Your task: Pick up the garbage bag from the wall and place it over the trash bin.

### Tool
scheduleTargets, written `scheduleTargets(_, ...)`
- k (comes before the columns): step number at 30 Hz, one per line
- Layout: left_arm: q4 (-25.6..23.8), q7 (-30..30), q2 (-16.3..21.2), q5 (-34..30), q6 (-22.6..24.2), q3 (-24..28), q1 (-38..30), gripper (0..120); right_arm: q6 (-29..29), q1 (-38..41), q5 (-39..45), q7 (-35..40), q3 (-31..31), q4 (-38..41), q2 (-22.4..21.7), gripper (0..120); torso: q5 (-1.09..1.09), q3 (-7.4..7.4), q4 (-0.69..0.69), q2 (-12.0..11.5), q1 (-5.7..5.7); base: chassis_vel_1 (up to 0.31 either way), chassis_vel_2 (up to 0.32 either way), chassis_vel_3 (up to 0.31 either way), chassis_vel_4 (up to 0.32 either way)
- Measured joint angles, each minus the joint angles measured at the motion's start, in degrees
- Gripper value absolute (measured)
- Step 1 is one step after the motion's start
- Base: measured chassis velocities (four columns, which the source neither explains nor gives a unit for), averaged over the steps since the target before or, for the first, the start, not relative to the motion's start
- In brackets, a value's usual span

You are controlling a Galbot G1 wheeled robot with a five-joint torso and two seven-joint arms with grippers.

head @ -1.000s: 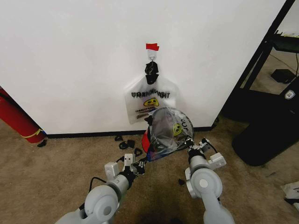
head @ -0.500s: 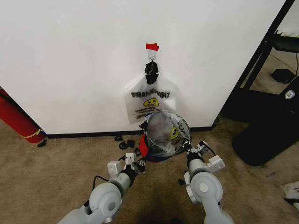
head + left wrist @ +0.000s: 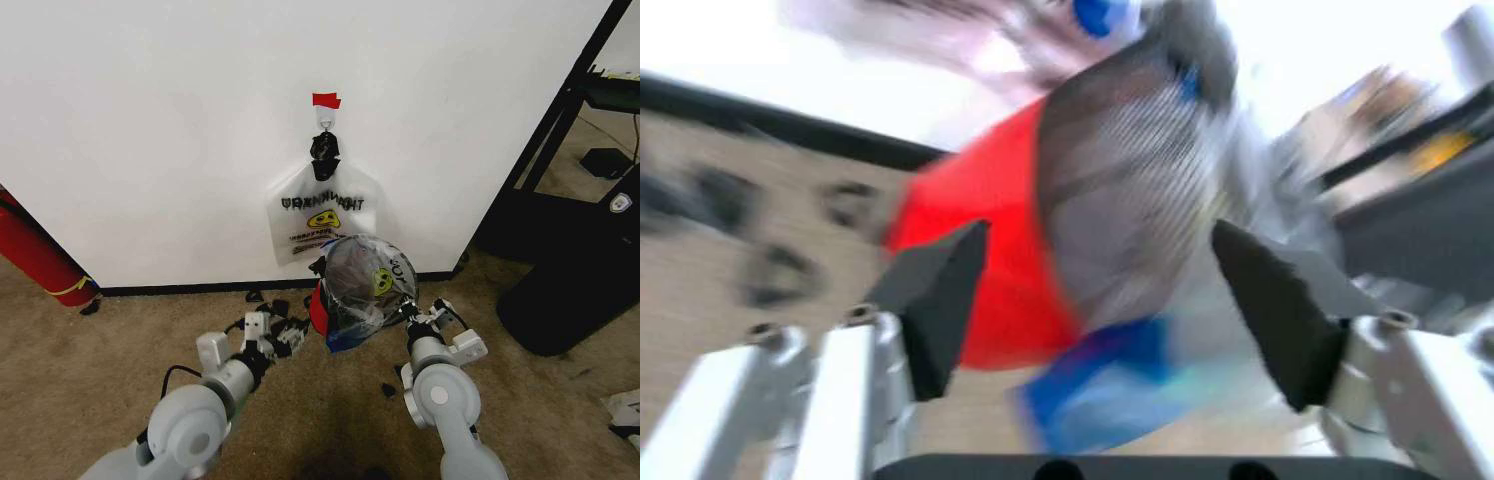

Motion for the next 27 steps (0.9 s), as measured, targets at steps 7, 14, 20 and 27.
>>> scheduleTargets(7,4.69,1.85,-3.64,-15.58,-3.71,0.31,-6.79,97,-0.02,-0.74,0.49,-0.21,0.09,0.92,-0.25,1,0.00,0.00,-0.01,0.00,0.00,0.000,0.000,0.000,0.000)
scheduleTargets(14,7.21,2.36,-4.69,-17.16,-4.53,0.72,-8.88,96,-0.17,-0.80,0.53,-0.23,0.19,1.16,-0.16,1,0.00,0.00,0.01,0.00,0.00,0.000,0.000,0.000,0.000)
scheduleTargets(20,7.86,2.93,-4.89,-16.70,-4.53,1.14,-9.05,82,-0.22,-0.64,0.50,-0.23,-0.11,1.16,0.40,1,0.00,0.00,0.01,0.00,0.00,0.000,0.000,0.000,0.000)
scheduleTargets(27,8.80,3.02,-5.61,-15.65,-4.55,1.91,-9.98,60,-0.31,-0.45,0.32,-0.24,-0.51,1.25,0.83,1,0.00,0.00,0.01,0.00,0.00,0.000,0.000,0.000,0.000)
